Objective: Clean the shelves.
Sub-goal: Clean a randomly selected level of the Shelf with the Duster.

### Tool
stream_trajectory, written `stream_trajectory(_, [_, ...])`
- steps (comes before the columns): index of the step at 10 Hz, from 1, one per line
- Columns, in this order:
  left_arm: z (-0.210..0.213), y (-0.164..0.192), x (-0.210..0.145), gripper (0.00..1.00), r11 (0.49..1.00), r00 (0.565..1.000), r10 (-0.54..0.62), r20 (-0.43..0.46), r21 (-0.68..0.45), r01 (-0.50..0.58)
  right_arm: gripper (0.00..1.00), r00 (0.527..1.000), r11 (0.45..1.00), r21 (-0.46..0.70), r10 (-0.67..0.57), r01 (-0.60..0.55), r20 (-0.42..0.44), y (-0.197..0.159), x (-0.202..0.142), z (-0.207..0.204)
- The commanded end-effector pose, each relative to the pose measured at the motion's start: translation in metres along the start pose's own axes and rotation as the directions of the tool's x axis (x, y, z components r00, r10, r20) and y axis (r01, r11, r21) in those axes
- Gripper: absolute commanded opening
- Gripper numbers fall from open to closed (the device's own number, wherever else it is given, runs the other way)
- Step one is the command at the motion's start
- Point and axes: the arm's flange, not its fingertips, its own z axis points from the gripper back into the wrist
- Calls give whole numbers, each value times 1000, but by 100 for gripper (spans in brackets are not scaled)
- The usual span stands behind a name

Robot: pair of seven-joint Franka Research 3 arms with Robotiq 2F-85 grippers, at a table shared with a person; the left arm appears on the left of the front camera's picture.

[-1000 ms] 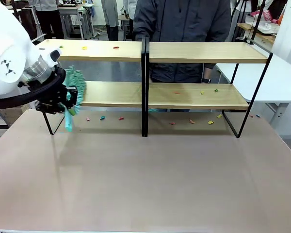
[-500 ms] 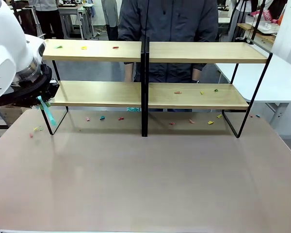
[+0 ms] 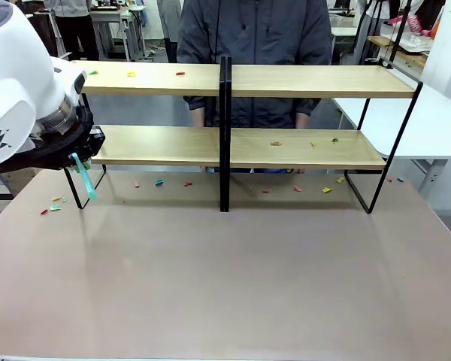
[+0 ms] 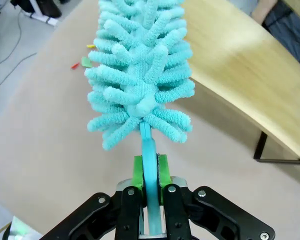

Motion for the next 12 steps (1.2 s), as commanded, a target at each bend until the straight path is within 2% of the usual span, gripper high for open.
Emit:
stream_trajectory(1, [0, 8, 1, 13, 989, 990, -104, -100, -114, 92, 100, 1000, 1000, 12, 3, -3, 5, 0, 0, 0])
stream_trajectory(3, [9, 15, 3, 13, 940, 953, -231, -196, -300, 166, 100, 1000, 1000, 12, 3, -3, 5, 0, 0, 0])
stream_trajectory(5, [24, 36, 12, 13, 838, 886, -402, -232, -482, 254, 100, 1000, 1000, 12, 3, -3, 5, 0, 0, 0])
stream_trajectory(6, [33, 53, 20, 13, 787, 834, -489, -256, -541, 296, 100, 1000, 1000, 12, 3, -3, 5, 0, 0, 0])
stream_trajectory(7, [41, 75, 26, 13, 696, 751, -606, -261, -631, 342, 100, 1000, 1000, 12, 3, -3, 5, 0, 0, 0])
stream_trajectory(8, [52, 104, 34, 13, 582, 658, -712, -245, -731, 357, 100, 1000, 1000, 12, 3, -3, 5, 0, 0, 0])
stream_trajectory(10, [69, 154, 47, 13, 454, 553, -807, -205, -815, 360, 100, 1000, 1000, 12, 3, -3, 5, 0, 0, 0])
stream_trajectory(11, [81, 179, 54, 13, 381, 540, -825, -167, -869, 314, 100, 1000, 1000, 12, 3, -3, 5, 0, 0, 0])
stream_trajectory(12, [96, 206, 56, 13, 322, 560, -823, -96, -891, 320, 100, 1000, 1000, 12, 3, -3, 5, 0, 0, 0])
